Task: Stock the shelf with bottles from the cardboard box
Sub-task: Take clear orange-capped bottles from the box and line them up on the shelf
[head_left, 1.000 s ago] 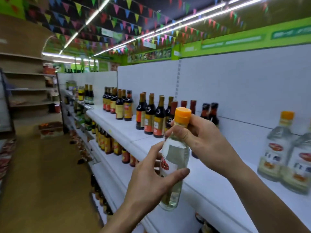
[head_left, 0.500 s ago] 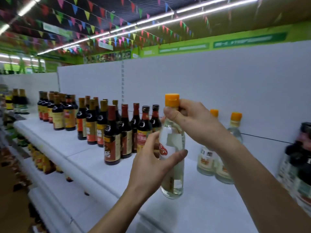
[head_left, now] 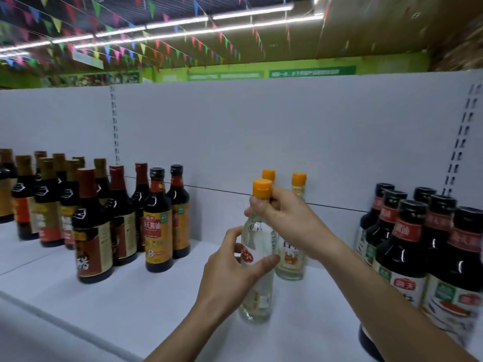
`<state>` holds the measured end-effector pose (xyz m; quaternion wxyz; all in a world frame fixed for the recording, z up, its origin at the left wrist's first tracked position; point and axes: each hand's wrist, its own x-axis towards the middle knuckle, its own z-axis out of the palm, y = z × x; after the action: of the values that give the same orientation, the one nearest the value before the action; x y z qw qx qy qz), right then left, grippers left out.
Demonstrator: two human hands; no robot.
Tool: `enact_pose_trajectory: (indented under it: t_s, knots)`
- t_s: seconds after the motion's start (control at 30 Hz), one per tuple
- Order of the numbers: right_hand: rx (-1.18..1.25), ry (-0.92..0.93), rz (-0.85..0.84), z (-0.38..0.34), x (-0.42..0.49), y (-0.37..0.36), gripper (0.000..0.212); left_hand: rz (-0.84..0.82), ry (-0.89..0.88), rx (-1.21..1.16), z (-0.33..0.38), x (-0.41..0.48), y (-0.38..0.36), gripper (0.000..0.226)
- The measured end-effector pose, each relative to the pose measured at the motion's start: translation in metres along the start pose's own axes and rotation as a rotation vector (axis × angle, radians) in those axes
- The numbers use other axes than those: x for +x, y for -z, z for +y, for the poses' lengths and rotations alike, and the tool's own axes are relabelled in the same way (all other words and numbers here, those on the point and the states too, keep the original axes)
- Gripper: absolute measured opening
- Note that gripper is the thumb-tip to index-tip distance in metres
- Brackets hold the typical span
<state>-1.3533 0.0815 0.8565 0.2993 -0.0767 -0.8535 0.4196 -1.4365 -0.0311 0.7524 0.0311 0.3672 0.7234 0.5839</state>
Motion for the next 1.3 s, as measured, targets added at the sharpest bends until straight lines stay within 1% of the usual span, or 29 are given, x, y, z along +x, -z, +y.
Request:
enact_pose_trajectory:
  t_s: [0.2, 0.4, 0.5, 0.57, 0.67, 0.73, 0.83, 0.9, 1.0, 1.1, 1.2, 1.3]
  knots:
    - [-0.024, -0.03, 0.036, 0.012, 0.004, 0.003, 0.023, -0.051, -0.005, 0.016, -0.004, 0.01, -0.006, 0.065]
    - [-0.075, -0.06, 0.083, 0.016, 0.006, -0.001, 0.025, -0.087, -0.017, 0.049, -0.006, 0.02, -0.006, 0.06]
    - [-0.076, -0.098, 0.112, 0.027, -0.001, -0.01, 0.023, -0.128, -0.034, 0.08, -0.006, 0.024, -0.007, 0.067]
    - [-0.094, -0.134, 0.135, 0.035, -0.01, -0.019, 0.034, -0.159, -0.034, 0.078, -0.008, 0.027, -0.008, 0.074]
    - [-0.211, -0.181, 0.164, 0.047, -0.027, -0.027, 0.06, -0.182, -0.05, 0.066, -0.014, 0.032, -0.008, 0.075]
    - [-0.281, -0.234, 0.163, 0.056, -0.037, -0.031, 0.067, -0.237, -0.076, 0.066, -0.021, 0.034, -0.007, 0.08]
    - [-0.324, -0.343, 0.152, 0.068, -0.046, -0.037, 0.068, -0.335, -0.086, 0.051, -0.033, 0.037, -0.005, 0.093]
    - [-0.347, -0.388, 0.14, 0.074, -0.049, -0.04, 0.065, -0.372, -0.102, 0.036, -0.037, 0.039, -0.004, 0.098]
    - [-0.334, -0.412, 0.161, 0.08, -0.048, -0.043, 0.055, -0.422, -0.122, 0.02, -0.042, 0.046, -0.002, 0.104]
    - [-0.299, -0.407, 0.174, 0.084, -0.046, -0.043, 0.05, -0.478, -0.109, 0.047, -0.045, 0.053, -0.001, 0.109]
    - [-0.271, -0.428, 0.181, 0.09, -0.043, -0.044, 0.046, -0.493, -0.091, 0.064, -0.052, 0.061, 0.0, 0.107]
    - [-0.256, -0.459, 0.172, 0.099, -0.04, -0.046, 0.044, -0.524, -0.053, 0.096, -0.06, 0.068, -0.003, 0.098]
